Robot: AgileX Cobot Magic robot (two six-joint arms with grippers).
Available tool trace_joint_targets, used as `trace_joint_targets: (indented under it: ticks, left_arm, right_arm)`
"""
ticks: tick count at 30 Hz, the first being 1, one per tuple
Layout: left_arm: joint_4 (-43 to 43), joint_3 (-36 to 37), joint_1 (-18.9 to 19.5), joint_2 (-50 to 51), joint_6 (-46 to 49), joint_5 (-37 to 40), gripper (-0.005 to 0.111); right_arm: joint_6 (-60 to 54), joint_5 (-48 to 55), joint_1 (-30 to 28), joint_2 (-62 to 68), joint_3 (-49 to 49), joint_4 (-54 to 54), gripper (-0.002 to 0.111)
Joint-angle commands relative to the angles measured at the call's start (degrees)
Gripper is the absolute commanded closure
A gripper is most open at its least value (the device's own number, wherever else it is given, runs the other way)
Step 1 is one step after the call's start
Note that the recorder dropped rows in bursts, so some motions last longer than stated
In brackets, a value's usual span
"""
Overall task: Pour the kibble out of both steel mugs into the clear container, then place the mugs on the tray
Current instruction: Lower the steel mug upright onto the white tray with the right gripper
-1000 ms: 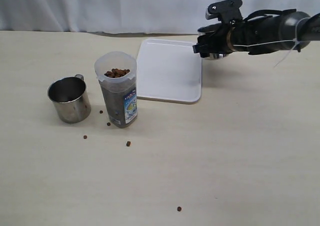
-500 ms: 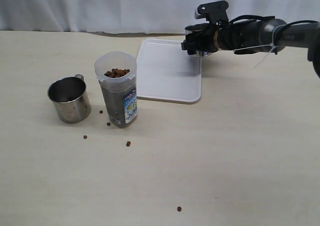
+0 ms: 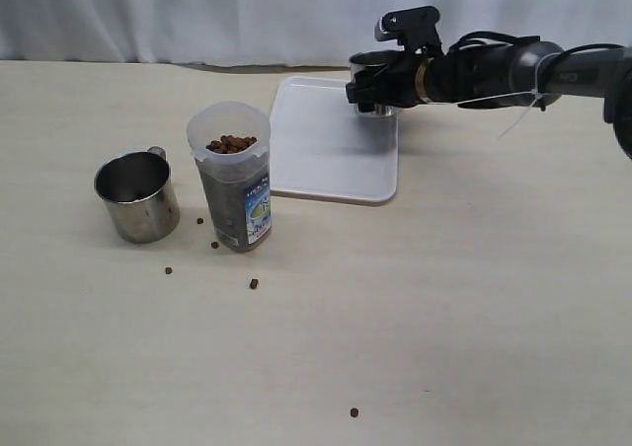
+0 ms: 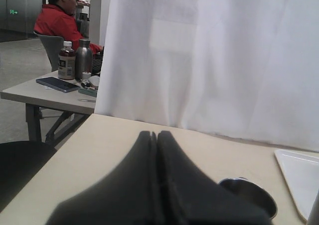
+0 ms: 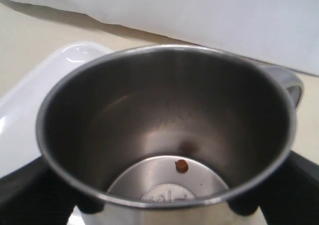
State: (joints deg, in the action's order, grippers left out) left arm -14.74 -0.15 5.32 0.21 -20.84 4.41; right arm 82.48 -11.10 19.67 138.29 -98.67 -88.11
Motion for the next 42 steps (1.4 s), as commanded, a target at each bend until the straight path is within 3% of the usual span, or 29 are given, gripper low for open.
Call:
trace_joint_targets:
  ticks: [1,10,24,27,36,42]
  left_arm:
    - [-0.1,0.1,0.0,-0.2,-0.2,-0.2,0.107]
    - [-0.1,0.1,0.0,-0.2,-0.2,-0.2,0.107]
    - [-0.1,0.1,0.0,-0.2,-0.2,-0.4,0.107]
    - [-0.1,0.1,0.0,-0.2,-0.2,-0.4,0.107]
    - [-0.1,0.1,0.0,-0.2,-0.2,-0.4,0.107]
    - [-0.1,0.1,0.0,-0.2,-0.2,-0.4,0.107]
  right_arm:
    - [-9.5,-1.1,-0.2,-0.2,-0.6,8.8,0.103]
    - [-25.9,-5.5,-0.2,0.8,-0.6,26.6,0.103]
    - [-31.1,-5.1,-0.2,3.6,-0.6,27.3,0.102]
    - [-31.2,-5.1,-0.2,3.9,-0.6,27.5,0.094]
    - [-30.4,-7.5,-0.2,4.0,-0.6,27.7,0.05]
    - [-28.9,-7.8,-0.2,4.0,-0.6,27.6,0.026]
